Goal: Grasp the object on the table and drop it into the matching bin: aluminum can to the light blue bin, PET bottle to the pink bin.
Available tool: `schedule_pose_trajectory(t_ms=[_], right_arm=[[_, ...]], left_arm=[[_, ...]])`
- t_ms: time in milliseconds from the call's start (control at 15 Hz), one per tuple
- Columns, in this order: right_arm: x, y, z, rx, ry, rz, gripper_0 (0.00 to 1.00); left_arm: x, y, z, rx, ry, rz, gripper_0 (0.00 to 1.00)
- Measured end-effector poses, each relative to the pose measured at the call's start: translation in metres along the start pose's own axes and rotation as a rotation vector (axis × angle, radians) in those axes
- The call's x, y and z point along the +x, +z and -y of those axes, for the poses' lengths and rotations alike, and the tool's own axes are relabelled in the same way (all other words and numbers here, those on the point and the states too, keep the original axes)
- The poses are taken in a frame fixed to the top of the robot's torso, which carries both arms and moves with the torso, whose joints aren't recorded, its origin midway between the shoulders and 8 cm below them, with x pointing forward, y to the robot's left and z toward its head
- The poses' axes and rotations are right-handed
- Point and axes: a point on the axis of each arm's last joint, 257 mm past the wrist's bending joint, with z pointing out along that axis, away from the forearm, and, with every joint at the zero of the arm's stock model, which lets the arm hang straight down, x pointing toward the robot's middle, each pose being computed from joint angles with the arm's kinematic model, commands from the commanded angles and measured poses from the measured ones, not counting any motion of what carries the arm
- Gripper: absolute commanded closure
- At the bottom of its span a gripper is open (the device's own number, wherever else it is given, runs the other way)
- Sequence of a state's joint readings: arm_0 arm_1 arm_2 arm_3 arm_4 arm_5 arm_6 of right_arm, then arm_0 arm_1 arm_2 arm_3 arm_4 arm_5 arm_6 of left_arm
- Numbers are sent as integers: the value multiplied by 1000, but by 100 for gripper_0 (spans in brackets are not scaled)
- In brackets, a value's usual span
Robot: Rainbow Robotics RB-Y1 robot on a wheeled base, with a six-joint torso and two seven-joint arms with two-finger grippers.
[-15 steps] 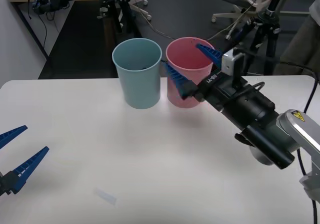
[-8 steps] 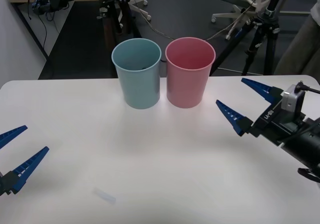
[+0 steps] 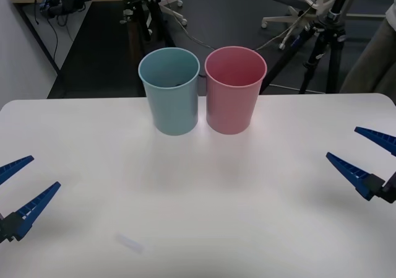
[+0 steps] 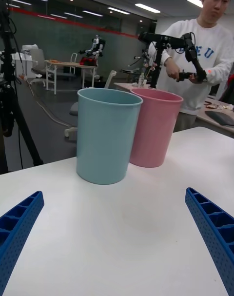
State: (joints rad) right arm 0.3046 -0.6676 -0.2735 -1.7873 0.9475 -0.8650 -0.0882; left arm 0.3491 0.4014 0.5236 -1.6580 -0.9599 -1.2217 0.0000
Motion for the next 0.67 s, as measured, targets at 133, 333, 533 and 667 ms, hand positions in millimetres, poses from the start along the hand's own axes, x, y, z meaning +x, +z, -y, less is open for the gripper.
schedule_pose_trajectory(t_ms=[133,333,533,667], right_arm=[[1,-20,3,3,27,-16,0],[4,-48,8,16,41,-49,0],[3,-59,10,20,49,-63,0],[5,-60,10,22,51,-67,0]], left_arm=[[0,0,0,0,0,0,0],[0,0,0,0,0,0,0],[0,0,0,0,0,0,0],[0,0,0,0,0,0,0]])
